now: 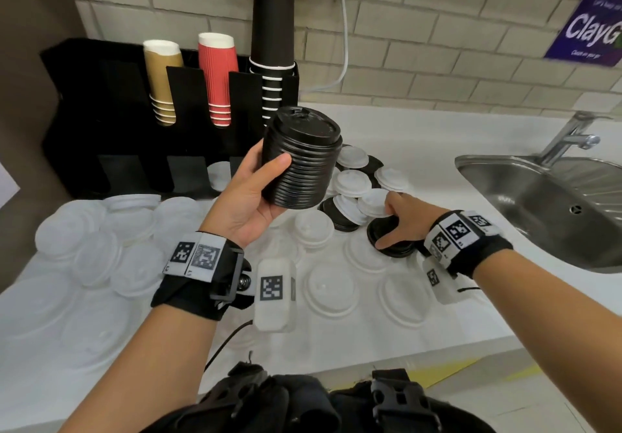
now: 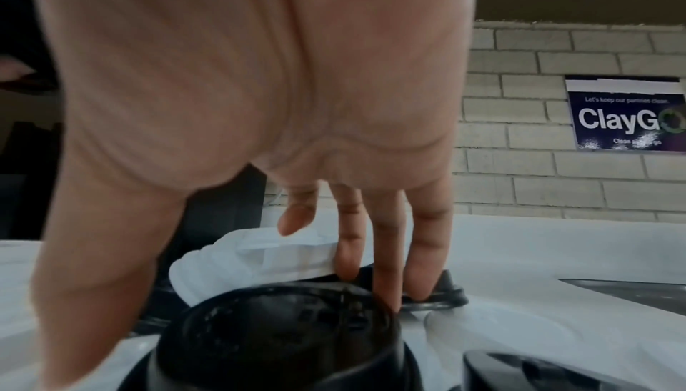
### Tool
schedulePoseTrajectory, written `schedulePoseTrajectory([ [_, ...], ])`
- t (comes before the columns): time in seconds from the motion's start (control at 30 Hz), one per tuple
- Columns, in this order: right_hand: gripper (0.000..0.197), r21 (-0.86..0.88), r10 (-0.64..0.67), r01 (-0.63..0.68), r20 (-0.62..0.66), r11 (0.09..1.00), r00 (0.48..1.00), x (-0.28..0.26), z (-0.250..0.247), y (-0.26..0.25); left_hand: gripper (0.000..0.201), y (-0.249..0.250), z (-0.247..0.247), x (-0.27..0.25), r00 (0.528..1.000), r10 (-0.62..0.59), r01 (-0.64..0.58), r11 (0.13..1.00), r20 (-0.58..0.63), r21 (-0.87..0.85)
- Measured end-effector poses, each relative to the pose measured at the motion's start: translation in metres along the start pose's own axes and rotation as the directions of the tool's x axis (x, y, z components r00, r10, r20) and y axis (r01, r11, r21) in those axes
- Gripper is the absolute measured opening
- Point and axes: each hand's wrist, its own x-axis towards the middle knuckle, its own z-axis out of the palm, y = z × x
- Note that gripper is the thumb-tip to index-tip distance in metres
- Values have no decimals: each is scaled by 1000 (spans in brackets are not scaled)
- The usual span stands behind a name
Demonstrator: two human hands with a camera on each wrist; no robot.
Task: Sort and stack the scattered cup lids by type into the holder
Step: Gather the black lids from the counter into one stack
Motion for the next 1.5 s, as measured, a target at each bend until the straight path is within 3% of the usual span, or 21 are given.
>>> schedulePoseTrajectory([
  [0.2, 56, -25, -5, 8, 123, 1000, 992, -7, -3, -3, 57, -4, -2, 4, 1000, -5, 5, 1000, 0, -6],
  [0.3, 58, 64, -75, 64, 185, 996, 980, -16, -21, -10, 54, -5, -3, 6, 1000, -5, 5, 1000, 5, -12],
  [0.37, 54, 208, -150, 128, 96, 970, 984, -22, -38, -17, 51, -6, -3, 7, 1000, -6, 6, 1000, 9, -11],
  [0.43, 42, 357, -184, 216, -122, 909, 975, -23, -55, -23, 50, -7, -2, 8, 1000, -7, 7, 1000, 6, -8],
  [0.53, 26, 581, -111, 326, -374, 746, 921, -28, -80, -35, 53, -10, 3, 10, 1000, -16, 17, 1000, 4, -9],
  [0.6, 24, 682, -79, 389, -440, 619, 895, -34, -93, -47, 57, -13, 6, 10, 1000, -23, 23, 1000, 8, 7],
  [0.67, 26, 701, -120, 442, -459, 559, 880, -41, -102, -58, 62, -15, 9, 11, 1000, -30, 29, 999, 9, 28],
  [0.8, 38, 658, -228, 491, -447, 572, 865, -43, -105, -75, 66, -20, 13, 12, 996, -77, 74, 995, 52, 65],
  [0.9, 43, 607, -267, 498, -433, 619, 861, -42, -106, -80, 57, -25, 14, 12, 989, -110, 101, 991, 103, 83],
  [1.1, 53, 500, -339, 521, -411, 692, 846, -43, -105, -81, 44, -30, 16, 13, 990, -113, 109, 993, 83, 43],
  [1.23, 56, 487, -338, 526, -424, 697, 840, -43, -105, -80, 44, -32, 18, 12, 992, -109, 108, 994, 70, 20],
  [1.4, 55, 485, -347, 530, -419, 696, 839, -44, -104, -78, 61, -33, 21, 11, 991, -113, 111, 993, 77, 27],
  [1.5, 43, 550, -240, 487, -461, 678, 854, -44, -104, -65, 58, -30, 19, 10, 994, -92, 91, 995, 60, 34],
])
